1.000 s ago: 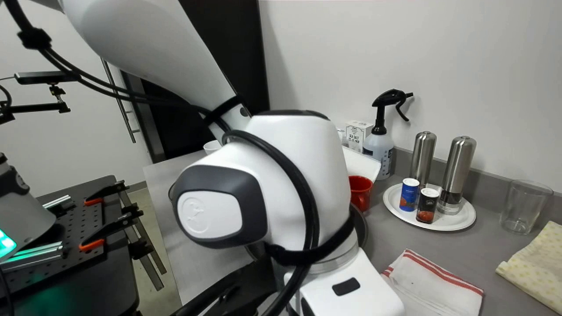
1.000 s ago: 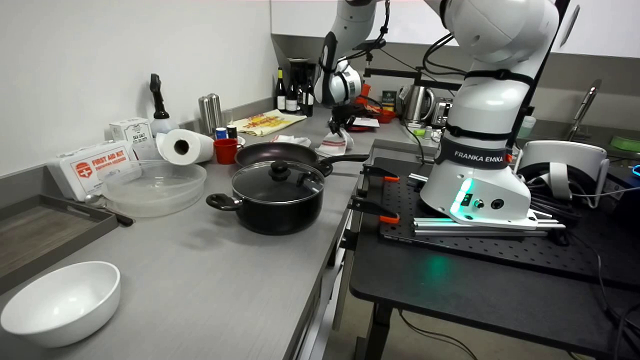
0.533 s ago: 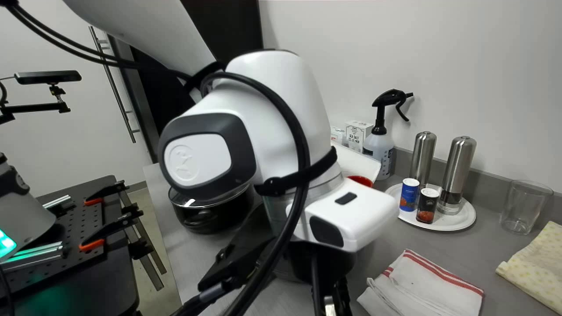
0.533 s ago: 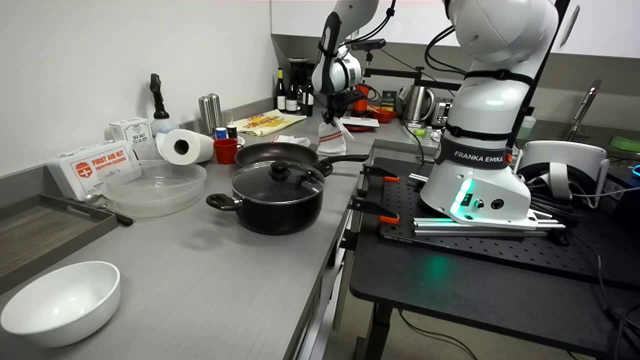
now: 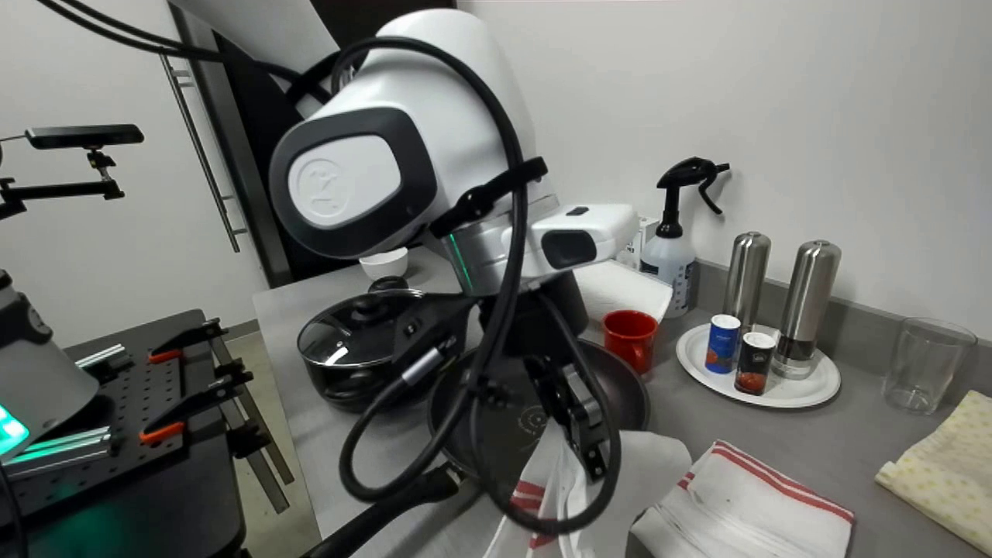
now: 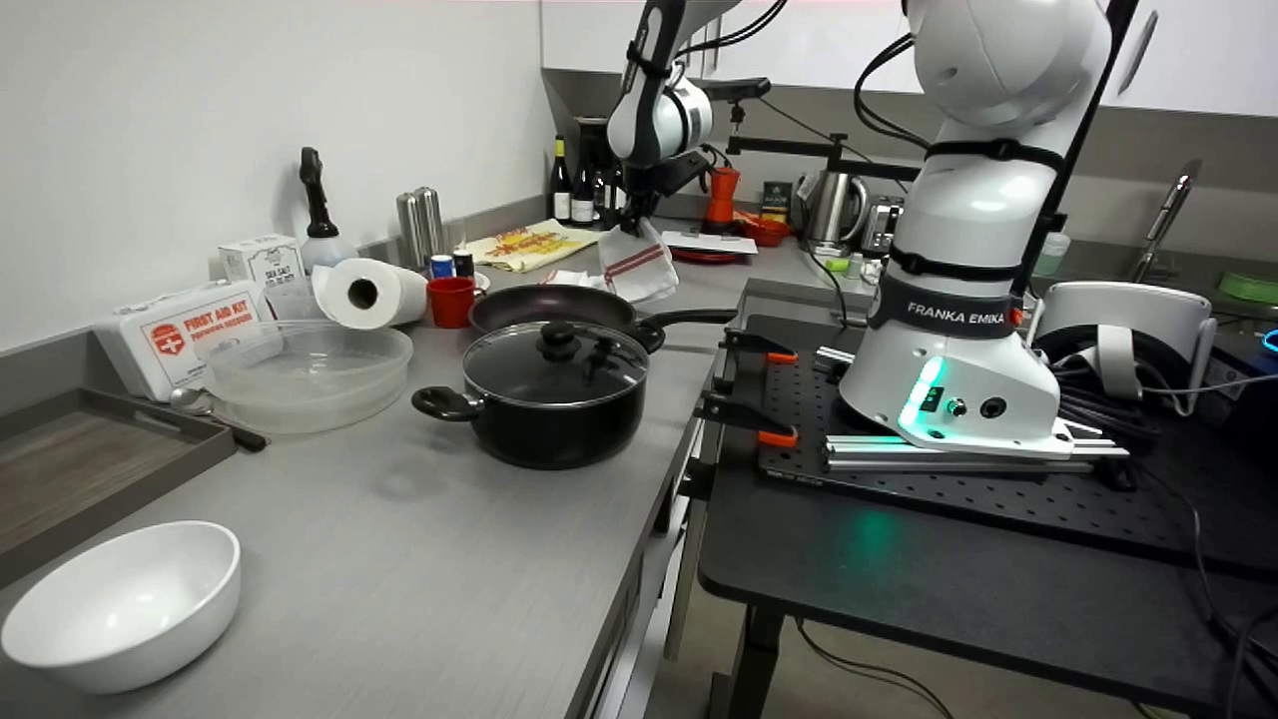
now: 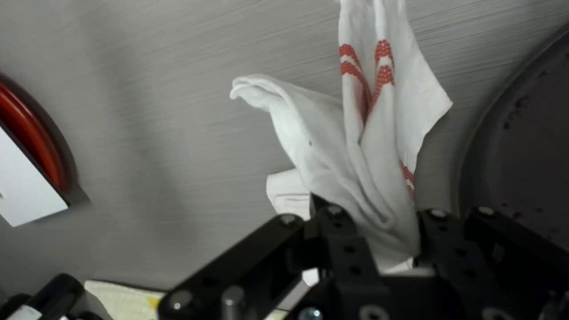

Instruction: Use one white and red towel to wipe the black pan.

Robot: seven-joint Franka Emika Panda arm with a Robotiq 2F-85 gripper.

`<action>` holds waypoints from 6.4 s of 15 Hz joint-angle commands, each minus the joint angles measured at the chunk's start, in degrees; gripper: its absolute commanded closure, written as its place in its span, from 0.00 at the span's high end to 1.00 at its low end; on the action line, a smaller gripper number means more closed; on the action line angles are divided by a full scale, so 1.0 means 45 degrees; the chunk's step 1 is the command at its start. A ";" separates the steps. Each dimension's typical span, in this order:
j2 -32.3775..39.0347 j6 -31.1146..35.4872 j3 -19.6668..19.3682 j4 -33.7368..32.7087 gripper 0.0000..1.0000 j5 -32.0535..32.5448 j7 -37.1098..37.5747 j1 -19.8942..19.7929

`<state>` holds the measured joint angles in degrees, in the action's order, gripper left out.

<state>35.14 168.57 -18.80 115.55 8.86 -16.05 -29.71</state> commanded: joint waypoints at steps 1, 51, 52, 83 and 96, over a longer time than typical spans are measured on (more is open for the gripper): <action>-0.1425 0.0913 -0.0140 0.1885 0.03 0.1100 -0.0743 0.0711; 0.1585 -0.4953 0.4100 -0.2058 0.11 -0.1199 -1.0097 -0.2125; 0.1585 -0.4953 0.4096 -0.2058 0.03 -0.1198 -1.0097 -0.2125; 0.5945 -0.1079 0.5156 -0.6190 0.03 -0.0970 -0.8930 -0.1136; 0.5909 0.0083 0.6081 -0.4838 0.03 -0.0439 -1.0100 -0.0925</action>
<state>60.85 167.62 7.80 92.13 6.05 -60.37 -33.07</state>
